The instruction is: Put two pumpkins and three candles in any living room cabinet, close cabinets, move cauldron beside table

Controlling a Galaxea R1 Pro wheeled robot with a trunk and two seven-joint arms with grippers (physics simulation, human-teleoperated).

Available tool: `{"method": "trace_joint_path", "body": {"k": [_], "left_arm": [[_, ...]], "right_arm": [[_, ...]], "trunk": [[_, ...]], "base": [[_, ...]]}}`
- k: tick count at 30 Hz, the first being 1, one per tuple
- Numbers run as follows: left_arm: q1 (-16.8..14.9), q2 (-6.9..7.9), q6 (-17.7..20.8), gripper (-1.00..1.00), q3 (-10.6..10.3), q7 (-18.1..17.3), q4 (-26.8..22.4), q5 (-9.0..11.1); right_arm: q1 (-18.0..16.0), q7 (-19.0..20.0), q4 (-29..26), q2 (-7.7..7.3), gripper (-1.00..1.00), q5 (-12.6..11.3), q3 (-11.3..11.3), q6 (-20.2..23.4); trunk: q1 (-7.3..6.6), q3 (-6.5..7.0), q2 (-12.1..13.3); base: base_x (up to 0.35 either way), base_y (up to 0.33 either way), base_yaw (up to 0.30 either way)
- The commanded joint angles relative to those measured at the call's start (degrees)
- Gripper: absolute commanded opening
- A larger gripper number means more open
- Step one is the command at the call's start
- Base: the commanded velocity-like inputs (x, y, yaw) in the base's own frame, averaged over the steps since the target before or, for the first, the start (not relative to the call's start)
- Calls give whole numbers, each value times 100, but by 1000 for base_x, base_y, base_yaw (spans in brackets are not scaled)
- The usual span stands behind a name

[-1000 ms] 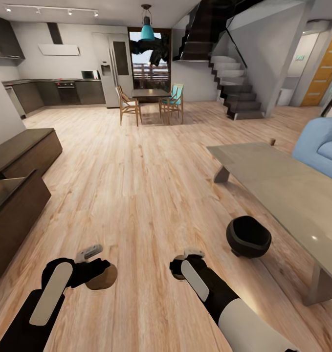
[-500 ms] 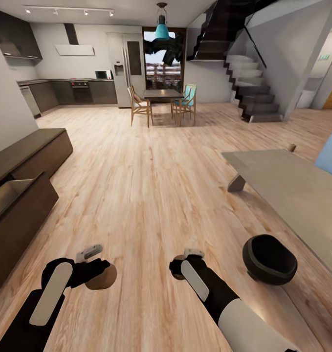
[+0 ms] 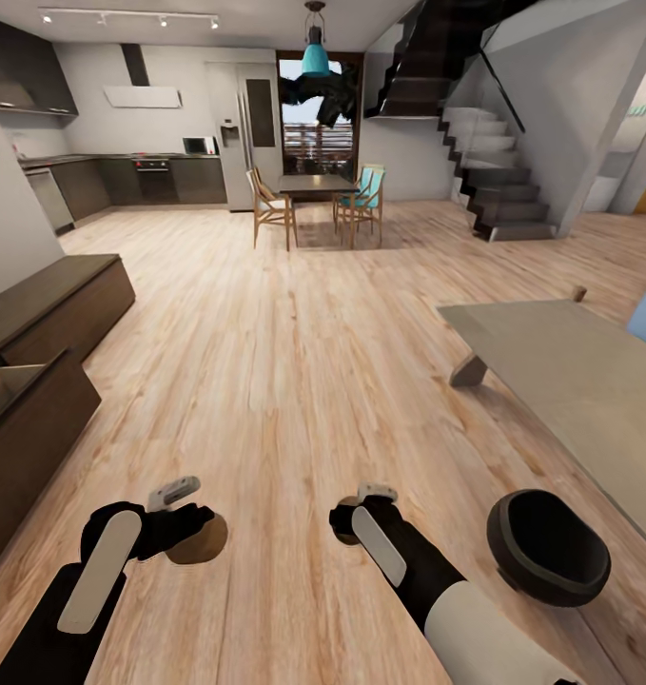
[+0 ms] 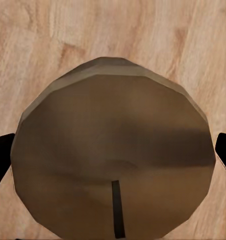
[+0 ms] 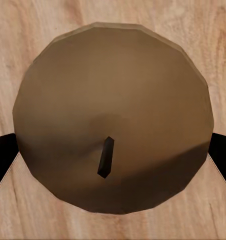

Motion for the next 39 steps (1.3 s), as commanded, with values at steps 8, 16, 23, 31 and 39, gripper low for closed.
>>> {"method": "trace_joint_path", "body": {"k": [8, 16, 23, 31, 39], "left_arm": [[-4, -7, 6, -100, 0, 56, 7, 61], [-4, -7, 6, -100, -2, 56, 6, 49], [-4, -1, 6, -100, -2, 56, 6, 48], [-4, 1, 6, -100, -1, 56, 6, 48], [-4, -1, 6, -100, 0, 56, 6, 47]], "right_arm": [[-6, -55, -8, -8, -100, -47, 19, 4], [-6, -55, -7, -8, -100, -47, 19, 4], [-6, -46, -8, -8, -100, -47, 19, 4], [-6, -46, -8, -4, -100, -47, 19, 4], [-6, -46, -8, -3, -100, -47, 19, 4]], "trunk": [[3, -5, -2], [3, -5, -2], [3, -5, -2], [3, -5, -2], [3, -5, -2]], "base": [[331, 0, 108], [331, 0, 95], [331, 0, 2], [331, 0, 0], [331, 0, 0]]}}
